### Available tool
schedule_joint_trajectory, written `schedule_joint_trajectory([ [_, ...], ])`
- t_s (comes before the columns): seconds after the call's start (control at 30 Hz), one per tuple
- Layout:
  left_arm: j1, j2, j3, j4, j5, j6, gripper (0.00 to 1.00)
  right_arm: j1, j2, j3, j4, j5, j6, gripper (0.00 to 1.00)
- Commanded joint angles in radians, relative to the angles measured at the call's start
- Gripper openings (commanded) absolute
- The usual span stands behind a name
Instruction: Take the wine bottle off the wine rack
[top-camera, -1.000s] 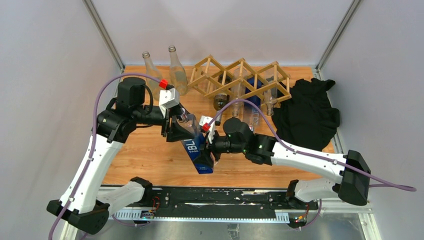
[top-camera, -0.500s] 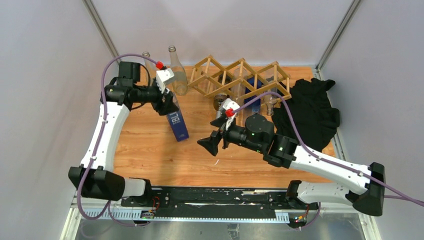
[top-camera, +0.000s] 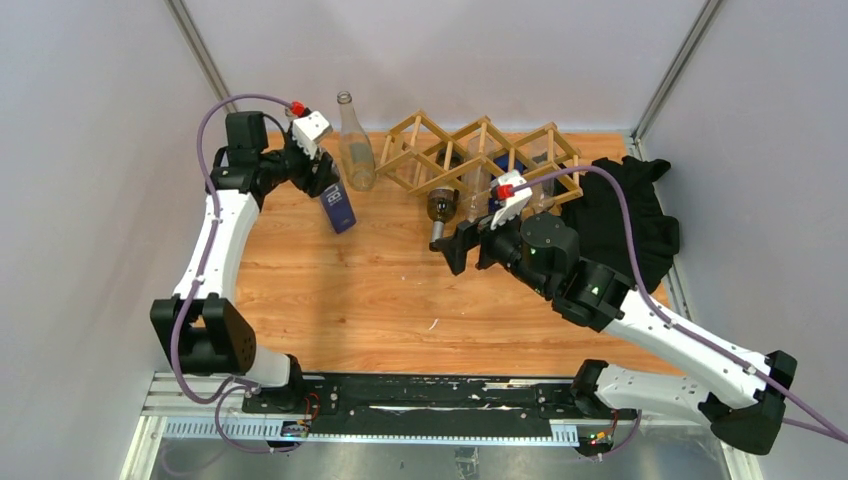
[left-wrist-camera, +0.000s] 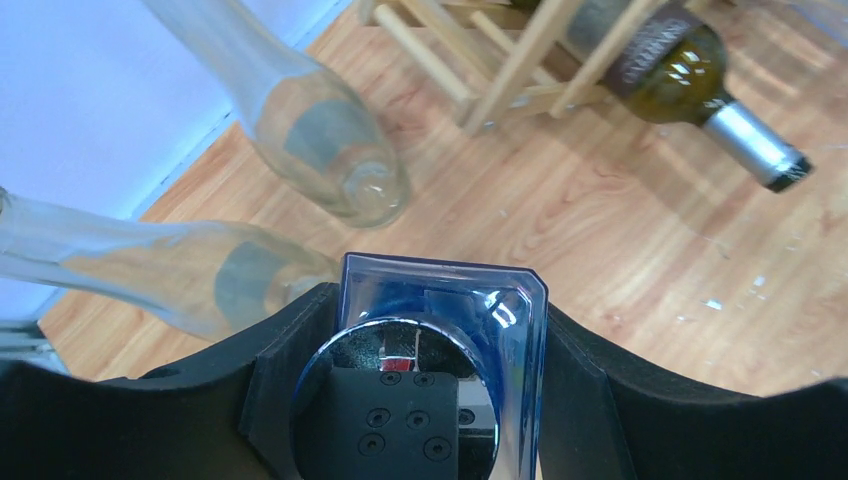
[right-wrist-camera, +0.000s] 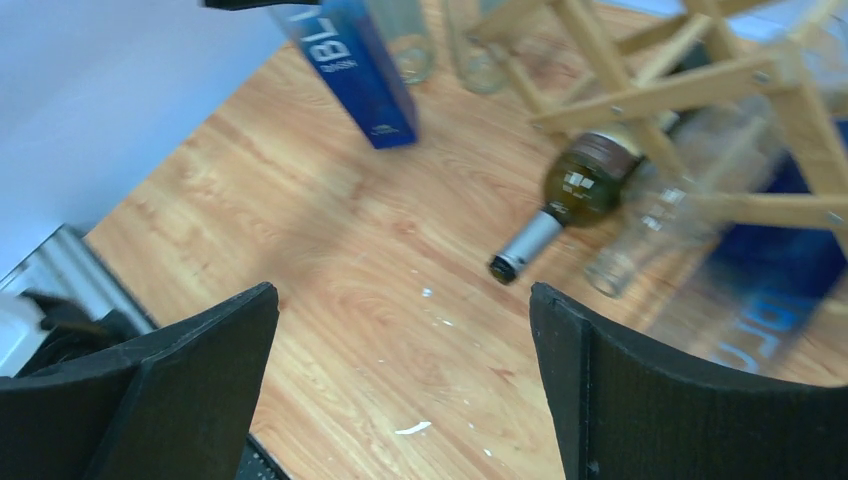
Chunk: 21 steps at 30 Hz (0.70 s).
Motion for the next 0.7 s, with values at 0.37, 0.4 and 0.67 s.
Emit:
schedule_joint_trajectory([
  [0.37, 0.041, 0.112, 0.007, 0.347, -0.081, -0.027, 0.00, -0.335, 0.040, 0.169, -0.407, 0.017, 0.181, 0.99],
  [0.4, 0.041, 0.120, 0.014, 0.348, -0.090, -0.031, 0.00, -0.348, 0.046, 0.174, -0.428, 0.010, 0.180, 0.99],
  [0.67, 0.041, 0.153, 0.038, 0.342, -0.119, -0.072, 0.33, -0.399, 0.084, 0.168, -0.492, -0.024, 0.191, 0.99],
])
